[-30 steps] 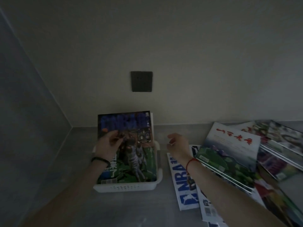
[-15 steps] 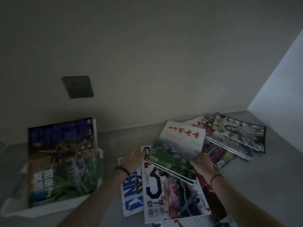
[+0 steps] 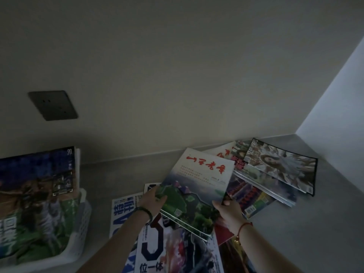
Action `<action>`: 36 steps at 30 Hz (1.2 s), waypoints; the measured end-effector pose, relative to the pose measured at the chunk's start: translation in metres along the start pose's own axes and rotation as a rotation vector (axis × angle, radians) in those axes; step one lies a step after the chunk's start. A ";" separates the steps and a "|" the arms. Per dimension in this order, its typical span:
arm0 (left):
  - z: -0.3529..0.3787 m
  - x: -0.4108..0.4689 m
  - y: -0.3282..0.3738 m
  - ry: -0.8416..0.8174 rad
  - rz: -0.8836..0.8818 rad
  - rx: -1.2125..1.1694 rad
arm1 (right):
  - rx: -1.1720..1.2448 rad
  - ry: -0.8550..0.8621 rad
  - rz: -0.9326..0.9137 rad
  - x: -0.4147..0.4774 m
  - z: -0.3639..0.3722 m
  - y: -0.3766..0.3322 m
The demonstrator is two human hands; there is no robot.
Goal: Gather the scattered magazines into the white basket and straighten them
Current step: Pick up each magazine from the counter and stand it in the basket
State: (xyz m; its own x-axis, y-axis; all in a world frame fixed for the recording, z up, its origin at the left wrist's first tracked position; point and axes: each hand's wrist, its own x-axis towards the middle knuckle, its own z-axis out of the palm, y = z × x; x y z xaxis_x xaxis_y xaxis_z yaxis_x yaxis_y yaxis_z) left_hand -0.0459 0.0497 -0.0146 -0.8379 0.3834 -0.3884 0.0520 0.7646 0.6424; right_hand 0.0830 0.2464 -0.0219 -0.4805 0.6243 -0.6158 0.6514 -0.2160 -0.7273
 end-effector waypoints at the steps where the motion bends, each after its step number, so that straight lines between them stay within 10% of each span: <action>1: 0.000 0.001 -0.001 0.011 -0.006 -0.015 | -0.018 0.009 -0.020 0.000 0.000 -0.001; 14: 0.037 -0.027 0.023 -0.171 0.071 -0.147 | -0.218 0.205 -0.431 -0.010 -0.054 -0.008; 23: -0.072 -0.054 0.030 0.305 0.246 -0.695 | -0.073 -0.036 -0.732 -0.070 -0.004 -0.091; 36: -0.284 -0.115 -0.111 0.680 0.155 -0.465 | -0.361 -0.313 -1.011 -0.177 0.204 -0.154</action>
State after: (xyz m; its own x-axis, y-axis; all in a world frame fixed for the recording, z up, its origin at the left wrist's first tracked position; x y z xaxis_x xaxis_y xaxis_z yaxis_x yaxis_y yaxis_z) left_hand -0.1094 -0.2264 0.1465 -0.9925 -0.0440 0.1140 0.0890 0.3800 0.9207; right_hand -0.0520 0.0161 0.1371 -0.9791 0.1620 0.1227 -0.0144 0.5467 -0.8372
